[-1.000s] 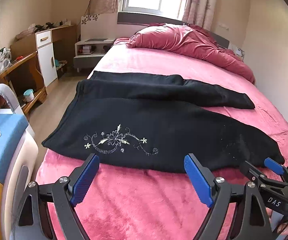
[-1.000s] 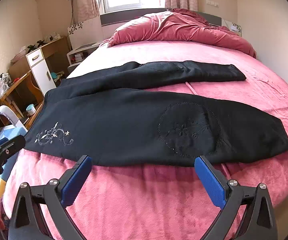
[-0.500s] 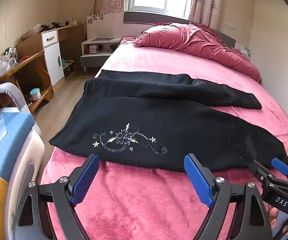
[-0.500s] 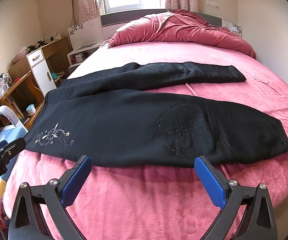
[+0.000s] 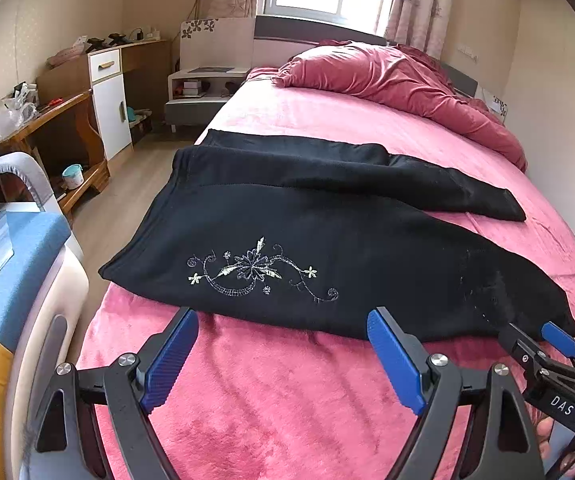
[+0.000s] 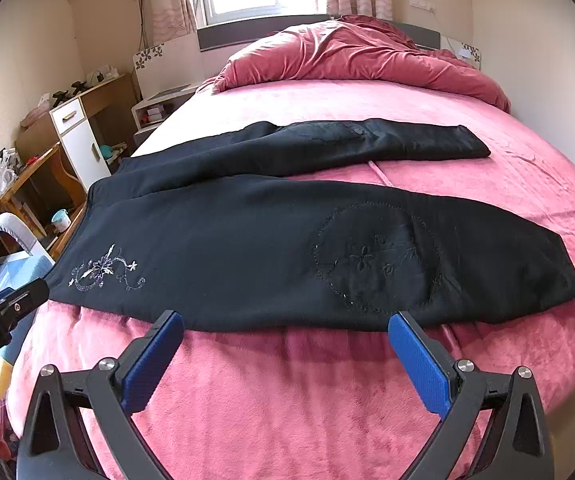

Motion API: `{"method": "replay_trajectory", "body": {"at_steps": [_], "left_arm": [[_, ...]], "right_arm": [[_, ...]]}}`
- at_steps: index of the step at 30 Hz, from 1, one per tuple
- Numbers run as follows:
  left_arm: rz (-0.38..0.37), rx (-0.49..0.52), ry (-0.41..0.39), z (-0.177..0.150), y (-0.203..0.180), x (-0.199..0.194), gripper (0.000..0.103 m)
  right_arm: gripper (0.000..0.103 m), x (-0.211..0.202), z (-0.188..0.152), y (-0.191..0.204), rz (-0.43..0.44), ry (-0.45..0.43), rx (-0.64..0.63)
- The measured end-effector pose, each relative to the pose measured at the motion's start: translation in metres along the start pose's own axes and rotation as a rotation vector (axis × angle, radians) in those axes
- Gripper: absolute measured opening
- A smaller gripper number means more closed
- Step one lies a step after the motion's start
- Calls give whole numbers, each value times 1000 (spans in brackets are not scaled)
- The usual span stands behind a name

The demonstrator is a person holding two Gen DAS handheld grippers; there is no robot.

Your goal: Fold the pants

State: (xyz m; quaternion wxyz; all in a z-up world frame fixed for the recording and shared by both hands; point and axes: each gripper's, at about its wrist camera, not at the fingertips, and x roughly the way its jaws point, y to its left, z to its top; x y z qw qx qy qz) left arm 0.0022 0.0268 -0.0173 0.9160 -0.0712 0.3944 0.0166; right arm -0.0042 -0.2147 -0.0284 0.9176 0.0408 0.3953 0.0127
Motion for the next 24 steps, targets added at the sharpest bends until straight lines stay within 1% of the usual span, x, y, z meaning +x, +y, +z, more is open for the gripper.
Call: {"method": "replay_trajectory", "body": {"at_steps": [15, 16, 19, 22, 24], "left_arm": [[0, 3, 11, -2, 1, 2, 88], [-3, -1, 20, -3, 2, 4, 88], [-61, -48, 69, -4, 12, 15, 88], [-57, -94, 127, -7, 29, 28, 88], [-48, -131, 143, -6, 45, 34, 88]], "right_arm": [[103, 3, -2, -3, -4, 5, 12], [103, 3, -2, -3, -3, 7, 14], [103, 5, -3, -6, 15, 17, 20], [103, 9, -4, -13, 39, 42, 49], [103, 14, -6, -22, 69, 73, 80]]}}
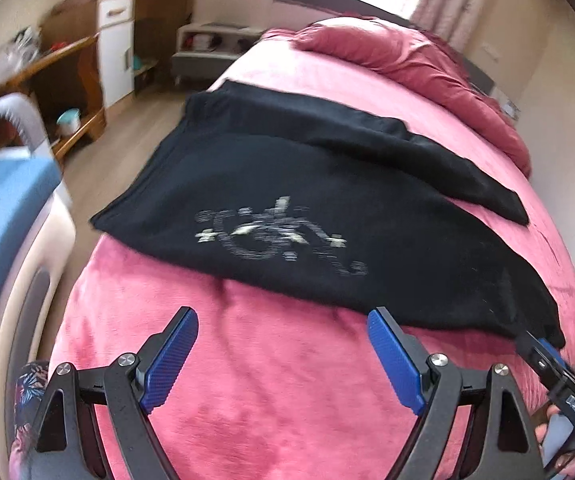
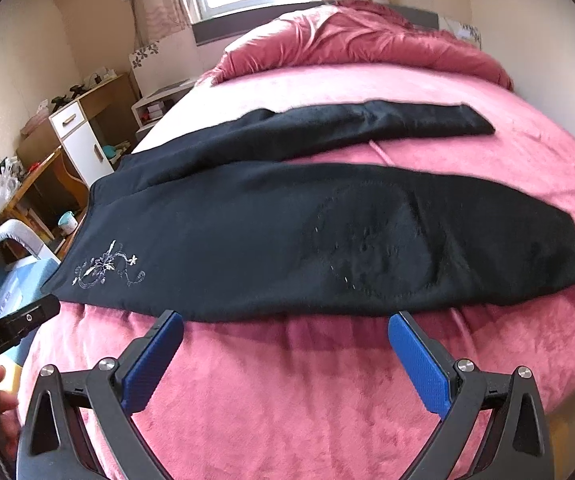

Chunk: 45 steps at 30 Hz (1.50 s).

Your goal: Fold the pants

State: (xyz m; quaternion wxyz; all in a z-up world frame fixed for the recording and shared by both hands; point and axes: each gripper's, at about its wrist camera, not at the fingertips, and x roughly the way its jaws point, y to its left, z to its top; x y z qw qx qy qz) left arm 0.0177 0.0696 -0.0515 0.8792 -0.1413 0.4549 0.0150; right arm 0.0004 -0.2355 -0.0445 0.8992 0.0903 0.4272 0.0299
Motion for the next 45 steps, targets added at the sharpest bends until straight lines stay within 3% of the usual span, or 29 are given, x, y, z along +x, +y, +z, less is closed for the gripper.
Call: {"method": "replay_trajectory", "body": {"at_steps": [3, 10, 14, 19, 26, 28, 32, 33, 35, 38, 42, 44, 45], "left_arm": [[3, -34, 3, 6, 23, 6, 88], [-16, -159, 63, 23, 72, 26, 92], [5, -247, 89, 31, 104, 35, 74], [15, -331, 90, 40, 131, 47, 71], [9, -371, 119, 53, 135, 78, 54], [16, -355, 99, 57, 133, 82, 47], [20, -324, 79, 64, 127, 84, 22], [15, -316, 72, 66, 125, 84, 13], [17, -303, 56, 69, 123, 80, 8], [7, -297, 38, 72, 122, 71, 7], [-5, -298, 17, 76, 123, 58, 7], [-16, -301, 6, 76, 124, 52, 7], [-19, -299, 0, 77, 123, 48, 7]], "right_arm": [[103, 2, -1, -24, 22, 22, 78], [101, 18, -9, -105, 68, 88, 409], [99, 21, -10, -134, 35, 91, 489], [98, 20, -11, -164, -11, 86, 564], [95, 9, -7, -203, -72, 38, 618], [94, 5, -6, -217, -96, 19, 638], [90, -4, -9, -254, -138, -30, 721], [88, -6, -9, -266, -150, -42, 755], [81, -7, -11, -288, -163, -66, 816], [73, -4, -12, -320, -147, -94, 918], [69, 4, 3, -340, -166, -103, 935], [50, 6, 10, -344, -199, -99, 914], [27, 9, 16, -348, -221, -80, 890]]}}
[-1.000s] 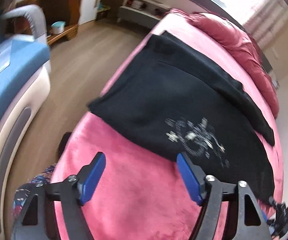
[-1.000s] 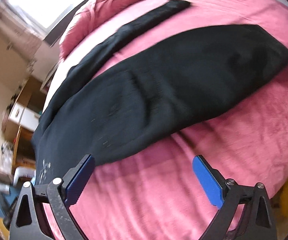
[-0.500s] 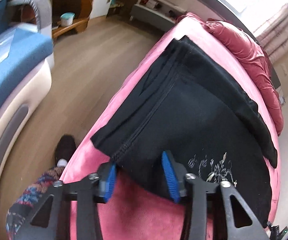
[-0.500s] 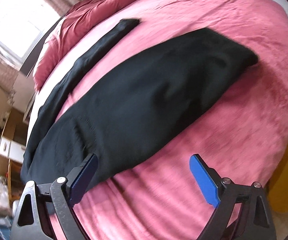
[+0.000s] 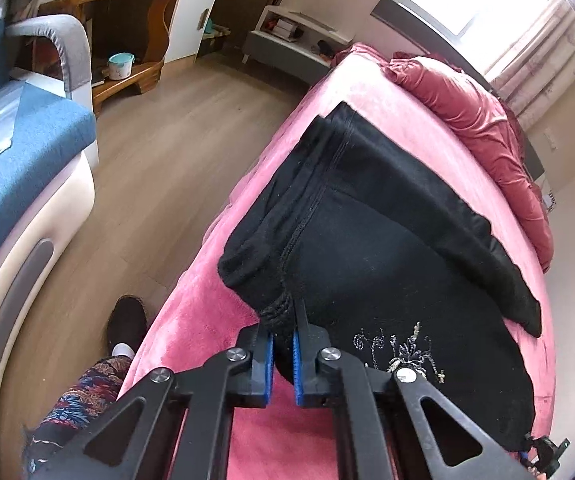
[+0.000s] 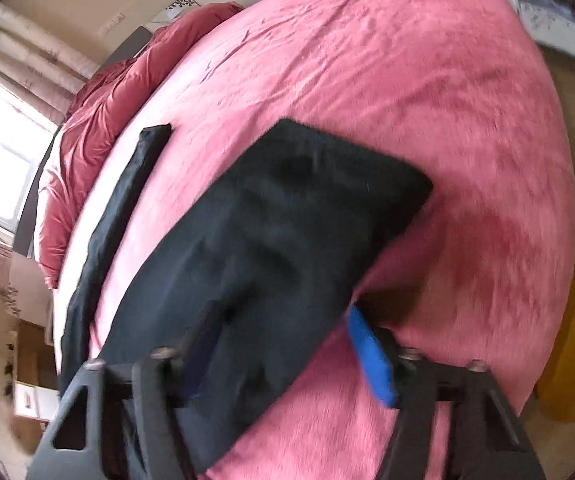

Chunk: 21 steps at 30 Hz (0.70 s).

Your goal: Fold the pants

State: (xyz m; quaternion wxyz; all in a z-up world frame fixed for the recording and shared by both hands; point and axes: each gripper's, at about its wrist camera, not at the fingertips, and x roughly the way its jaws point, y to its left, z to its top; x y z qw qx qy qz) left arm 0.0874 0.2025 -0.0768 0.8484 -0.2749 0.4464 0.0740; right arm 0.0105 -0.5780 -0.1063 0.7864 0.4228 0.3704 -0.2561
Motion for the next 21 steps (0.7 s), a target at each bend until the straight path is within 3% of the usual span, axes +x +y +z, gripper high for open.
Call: {"method": "replay_trajectory", "body": {"at_steps": [3, 12, 21], "left_arm": [[-15, -3, -15, 1, 2, -10, 7], [-41, 5, -61, -1, 2, -43, 6], [-29, 2, -17, -32, 21, -59, 7]], "right_arm": [[11, -4, 7, 2, -14, -2, -40], [10, -44, 11, -1, -6, -45, -135], [10, -54, 2, -29, -66, -6, -141]]}}
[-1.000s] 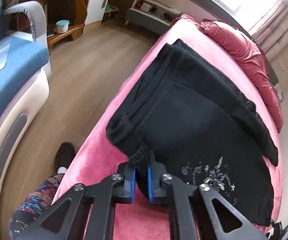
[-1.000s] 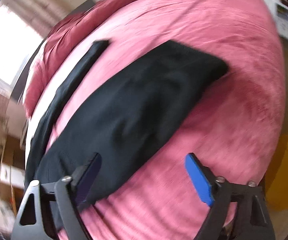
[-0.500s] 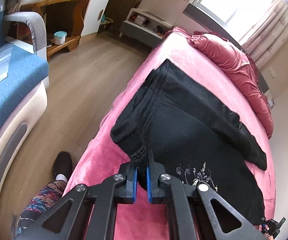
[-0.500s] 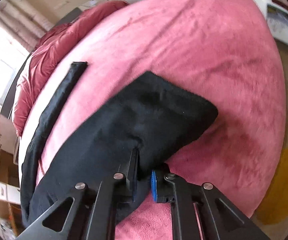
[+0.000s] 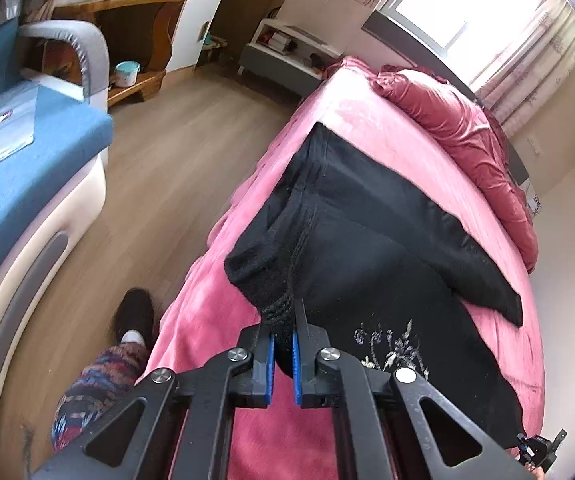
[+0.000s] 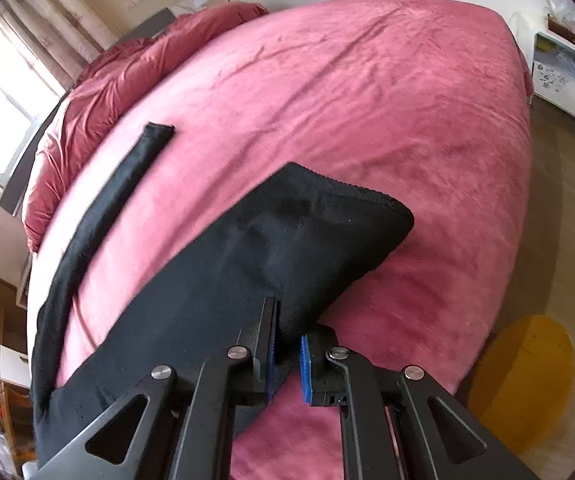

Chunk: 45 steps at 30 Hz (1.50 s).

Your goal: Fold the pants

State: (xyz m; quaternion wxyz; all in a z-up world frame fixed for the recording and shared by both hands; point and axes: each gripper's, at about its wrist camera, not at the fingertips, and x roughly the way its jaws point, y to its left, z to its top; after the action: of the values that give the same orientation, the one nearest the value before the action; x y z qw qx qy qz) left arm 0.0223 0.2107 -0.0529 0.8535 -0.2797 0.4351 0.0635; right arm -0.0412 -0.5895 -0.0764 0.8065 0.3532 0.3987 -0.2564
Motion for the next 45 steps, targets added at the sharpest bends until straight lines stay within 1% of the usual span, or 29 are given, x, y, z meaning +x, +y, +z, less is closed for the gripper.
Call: {"method": "replay_trajectory", "body": {"at_steps": [4, 7, 8, 9, 10, 11, 12, 13, 14, 15, 16, 18, 19, 21, 24, 25, 26, 27, 29, 30, 32, 35, 37, 39, 40, 42, 45], "left_arm": [[46, 31, 50, -16, 3, 8, 7], [84, 47, 67, -17, 1, 18, 7], [96, 50, 77, -18, 1, 21, 9], [117, 68, 91, -18, -2, 26, 10], [144, 99, 102, -19, -5, 31, 11], [162, 122, 103, -20, -7, 32, 14], [171, 143, 104, -21, -10, 33, 17], [173, 150, 101, -21, -11, 32, 17], [182, 154, 94, -21, -11, 29, 24], [209, 161, 84, -19, -10, 26, 27], [216, 162, 84, -19, -9, 23, 27], [214, 148, 85, -20, -4, 17, 27], [211, 142, 80, -21, -2, 13, 27], [221, 144, 38, -21, -2, 1, 27], [222, 156, -49, -15, -9, -18, 27], [208, 161, -74, -13, -13, -24, 27], [186, 170, -81, -11, -17, -25, 27], [165, 184, -74, -8, -23, -23, 27], [150, 205, -48, -8, -32, -11, 27], [137, 225, -25, -9, -38, -1, 27], [145, 259, 5, -12, -46, 15, 27], [147, 277, 42, -15, -54, 35, 27], [146, 287, 62, -16, -59, 46, 27], [152, 296, 74, -17, -66, 57, 27], [149, 301, 76, -15, -70, 61, 27], [137, 315, 65, -9, -79, 61, 27], [118, 328, 45, 9, -92, 65, 28]], "right_arm": [[10, 8, -5, -18, -51, 27, 20], [10, 16, -5, -17, -85, 40, -5], [11, 16, -5, -15, -100, 41, -14], [17, 17, -5, -13, -111, 41, -24], [29, 15, -5, -11, -133, 40, -32], [37, 14, -3, -10, -150, 37, -35], [51, 10, -2, -10, -164, 24, -43], [56, 6, -2, -9, -169, 13, -50], [56, -1, -2, -7, -180, -5, -66], [56, -7, -2, -5, -189, -21, -81], [56, -14, -2, 0, -192, -37, -100], [57, -24, -6, 13, -153, -51, -143], [57, -27, -10, 26, -111, -45, -170], [57, -26, -18, 51, -47, -29, -220], [57, -17, -41, 107, 83, 33, -341], [57, -14, -51, 128, 130, 60, -383], [57, -8, -64, 151, 188, 94, -430], [57, -3, -75, 171, 239, 132, -467], [57, 7, -104, 213, 328, 206, -543], [57, 12, -118, 229, 360, 237, -572], [57, 20, -147, 260, 407, 297, -629], [57, 29, -178, 290, 429, 341, -692], [57, 36, -191, 301, 429, 367, -703], [57, 47, -201, 309, 382, 394, -725], [57, 53, -207, 312, 339, 402, -748], [57, 58, -211, 319, 323, 390, -792], [57, 52, -210, 330, 354, 368, -818]]}}
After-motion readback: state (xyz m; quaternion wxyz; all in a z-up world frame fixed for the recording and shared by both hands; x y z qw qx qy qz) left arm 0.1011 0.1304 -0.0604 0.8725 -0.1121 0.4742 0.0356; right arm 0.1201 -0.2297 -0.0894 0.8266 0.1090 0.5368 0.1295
